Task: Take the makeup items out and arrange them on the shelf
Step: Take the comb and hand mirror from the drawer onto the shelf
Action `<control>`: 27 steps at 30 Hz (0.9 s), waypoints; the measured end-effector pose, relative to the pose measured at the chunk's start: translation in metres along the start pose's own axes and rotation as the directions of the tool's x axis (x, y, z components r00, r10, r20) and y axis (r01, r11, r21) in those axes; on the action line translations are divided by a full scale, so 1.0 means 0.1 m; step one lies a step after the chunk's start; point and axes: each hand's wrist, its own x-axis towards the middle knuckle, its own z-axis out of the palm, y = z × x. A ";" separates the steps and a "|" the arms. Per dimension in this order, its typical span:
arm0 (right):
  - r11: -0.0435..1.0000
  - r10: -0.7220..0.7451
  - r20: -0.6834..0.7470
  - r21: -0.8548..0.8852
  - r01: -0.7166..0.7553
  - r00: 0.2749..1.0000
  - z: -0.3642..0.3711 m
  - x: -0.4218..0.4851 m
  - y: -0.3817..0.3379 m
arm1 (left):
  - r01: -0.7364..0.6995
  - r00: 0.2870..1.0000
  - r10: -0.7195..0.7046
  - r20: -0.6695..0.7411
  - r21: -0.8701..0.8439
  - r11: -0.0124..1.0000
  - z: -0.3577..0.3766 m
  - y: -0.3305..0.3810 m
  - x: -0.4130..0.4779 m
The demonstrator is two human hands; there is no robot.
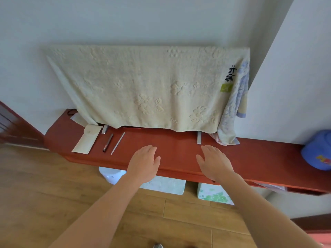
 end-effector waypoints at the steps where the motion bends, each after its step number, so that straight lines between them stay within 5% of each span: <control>1: 1.000 0.020 0.021 0.016 -0.021 1.000 0.08 -0.02 0.00 | 0.012 1.000 -0.012 0.025 -0.009 1.000 0.08 -0.04 -0.01; 13: 0.959 0.208 0.278 0.131 -0.252 0.938 1.28 -0.25 0.10 | 0.254 0.944 -0.198 0.265 -0.198 0.947 1.10 -0.42 -0.12; 27: 0.742 0.410 0.424 0.360 -0.566 0.808 2.42 0.20 0.44 | 0.619 0.785 -0.432 0.444 -0.515 0.594 2.30 -0.67 0.29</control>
